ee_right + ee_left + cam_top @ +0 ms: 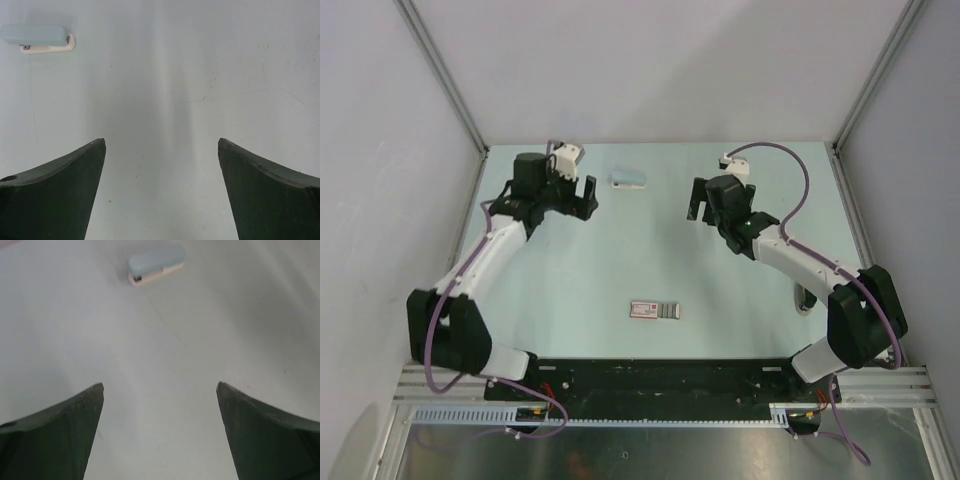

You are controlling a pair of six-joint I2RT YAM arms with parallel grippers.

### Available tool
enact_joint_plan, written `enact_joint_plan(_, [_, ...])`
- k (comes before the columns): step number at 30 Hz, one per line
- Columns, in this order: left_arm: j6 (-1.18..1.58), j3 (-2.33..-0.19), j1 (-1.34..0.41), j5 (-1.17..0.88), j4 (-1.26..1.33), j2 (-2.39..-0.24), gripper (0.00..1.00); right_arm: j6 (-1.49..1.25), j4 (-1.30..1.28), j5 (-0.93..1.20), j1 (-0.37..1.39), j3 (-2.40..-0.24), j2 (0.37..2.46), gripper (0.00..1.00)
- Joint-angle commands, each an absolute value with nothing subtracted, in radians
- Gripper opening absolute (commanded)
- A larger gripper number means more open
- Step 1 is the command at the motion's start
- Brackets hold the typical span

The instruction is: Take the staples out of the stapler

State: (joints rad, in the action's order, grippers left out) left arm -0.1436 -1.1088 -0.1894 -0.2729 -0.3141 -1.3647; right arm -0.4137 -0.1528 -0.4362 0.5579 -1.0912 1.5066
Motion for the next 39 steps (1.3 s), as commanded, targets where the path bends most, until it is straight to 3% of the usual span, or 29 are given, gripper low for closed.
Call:
enact_joint_plan(1, [-0.197,-1.269,-0.231,-0.265,-0.306,-1.517,0.99,-0.410,-0.174,-0.485,0.580,-1.138,1.508,0.99])
enact_joint_plan(9, [-0.333,-1.600,-0.263,-0.290,-0.309,-1.876,1.00,-0.353,-0.119,-0.491,0.631,-1.053,1.434,0.99])
enact_joint_plan(19, [-0.425,-1.923,-0.302,-0.265,-0.313,-2.211,0.99,-0.347,-0.012,-0.355,0.636,-0.903,1.309,0.99])
enact_joint_plan(34, [-0.440,-2.135,-0.312,-0.269,-0.350,-2.436,1.00,-0.377,-0.011,-0.256,0.635,-0.871,1.257,0.99])
enact_joint_plan(39, [-0.455,-2.100,-0.310,-0.301,-0.367,-2.426,0.92,-0.371,-0.011,-0.252,0.632,-0.871,1.226,0.99])
